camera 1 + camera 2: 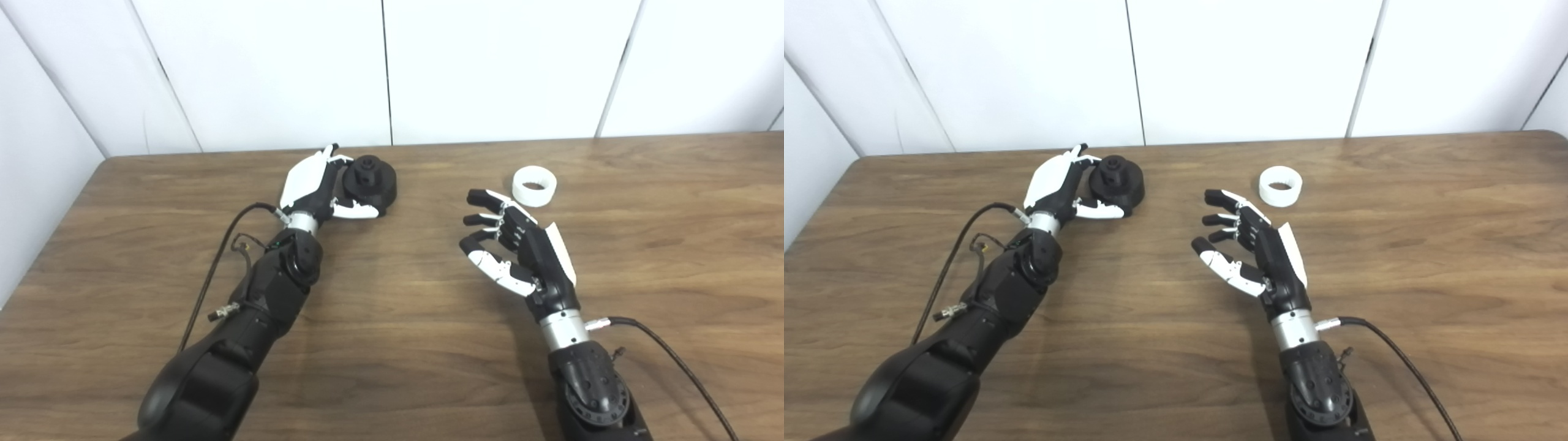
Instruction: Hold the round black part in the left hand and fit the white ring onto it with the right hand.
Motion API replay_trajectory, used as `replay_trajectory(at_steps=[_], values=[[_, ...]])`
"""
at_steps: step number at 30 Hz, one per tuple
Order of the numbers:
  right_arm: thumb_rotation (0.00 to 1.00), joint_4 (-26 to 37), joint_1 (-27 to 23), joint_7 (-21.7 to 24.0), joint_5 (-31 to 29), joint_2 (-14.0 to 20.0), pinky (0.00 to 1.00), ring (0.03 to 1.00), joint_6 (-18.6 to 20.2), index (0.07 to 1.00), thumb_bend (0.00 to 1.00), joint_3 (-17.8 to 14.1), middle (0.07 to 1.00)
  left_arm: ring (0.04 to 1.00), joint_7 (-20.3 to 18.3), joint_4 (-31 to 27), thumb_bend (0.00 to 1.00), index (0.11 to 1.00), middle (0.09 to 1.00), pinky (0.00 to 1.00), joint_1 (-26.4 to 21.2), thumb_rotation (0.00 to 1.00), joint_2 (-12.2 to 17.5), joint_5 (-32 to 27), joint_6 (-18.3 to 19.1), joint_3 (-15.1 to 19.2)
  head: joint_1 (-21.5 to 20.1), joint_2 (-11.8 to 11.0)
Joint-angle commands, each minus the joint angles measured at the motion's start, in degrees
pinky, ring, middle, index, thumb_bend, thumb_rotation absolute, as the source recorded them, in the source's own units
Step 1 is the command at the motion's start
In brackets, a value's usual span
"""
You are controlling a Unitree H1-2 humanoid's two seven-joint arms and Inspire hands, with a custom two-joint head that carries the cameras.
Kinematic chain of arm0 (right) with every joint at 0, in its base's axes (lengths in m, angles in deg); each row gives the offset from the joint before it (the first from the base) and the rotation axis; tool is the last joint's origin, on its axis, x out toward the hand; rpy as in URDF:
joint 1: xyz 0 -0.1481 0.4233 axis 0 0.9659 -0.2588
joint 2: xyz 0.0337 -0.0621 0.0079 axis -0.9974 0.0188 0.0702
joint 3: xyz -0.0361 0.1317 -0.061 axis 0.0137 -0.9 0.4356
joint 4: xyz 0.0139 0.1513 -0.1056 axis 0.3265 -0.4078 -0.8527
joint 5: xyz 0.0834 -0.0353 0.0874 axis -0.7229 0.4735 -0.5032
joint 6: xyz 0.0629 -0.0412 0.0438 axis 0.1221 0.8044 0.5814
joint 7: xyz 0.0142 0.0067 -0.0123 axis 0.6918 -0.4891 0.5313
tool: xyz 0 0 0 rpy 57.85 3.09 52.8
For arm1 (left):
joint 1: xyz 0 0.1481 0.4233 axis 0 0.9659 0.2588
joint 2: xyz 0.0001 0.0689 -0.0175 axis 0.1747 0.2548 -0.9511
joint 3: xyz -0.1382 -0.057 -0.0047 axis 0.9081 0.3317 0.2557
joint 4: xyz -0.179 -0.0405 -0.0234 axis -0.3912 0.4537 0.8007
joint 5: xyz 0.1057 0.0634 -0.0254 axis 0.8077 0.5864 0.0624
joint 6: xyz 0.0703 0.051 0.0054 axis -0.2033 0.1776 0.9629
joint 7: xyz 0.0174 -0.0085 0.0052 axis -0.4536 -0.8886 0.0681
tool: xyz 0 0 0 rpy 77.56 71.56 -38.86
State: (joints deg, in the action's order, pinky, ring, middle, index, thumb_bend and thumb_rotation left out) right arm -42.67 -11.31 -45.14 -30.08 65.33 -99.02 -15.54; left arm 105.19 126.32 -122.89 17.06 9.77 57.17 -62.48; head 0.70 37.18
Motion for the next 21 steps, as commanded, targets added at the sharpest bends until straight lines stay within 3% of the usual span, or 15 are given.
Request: replay_trajectory(at_steps=[1, 13, 21], values=[[0.32, -1.59, 2.08, 0.41, 1.48, 2.42, 0.6, 0.712, -1.4, 0.776, 0.52, -0.8, 0.805, 1.0, 1.87, -0.2, 0.97, 0.681, 0.99, 1.0, -3.57, 0.34, 0.61, -0.42, -1.63, 0.45, 0.07, 0.03], [0.31, -1.0, 2.38, 1.27, 0.01, 2.2, 0.59, 0.712, -0.82, 0.778, 0.52, -1.13, 0.811, 1.0, 1.16, -0.64, 0.95, 0.639, 0.996, 1.0, -2.99, 0.28, 0.67, -1.22, -2.02, 0.46, 0.24, 0.19], [0.28, -0.82, 2.37, 1.44, -0.4, 1.83, 0.61, 0.71, -0.67, 0.774, 0.53, -1.83, 0.807, 1.0, -1.07, -5.53, 0.93, 0.627, 1.0, 1.0, -0.37, 0.24, 0.73, -1.87, -0.75, 0.15, 0.28, 0.12]])
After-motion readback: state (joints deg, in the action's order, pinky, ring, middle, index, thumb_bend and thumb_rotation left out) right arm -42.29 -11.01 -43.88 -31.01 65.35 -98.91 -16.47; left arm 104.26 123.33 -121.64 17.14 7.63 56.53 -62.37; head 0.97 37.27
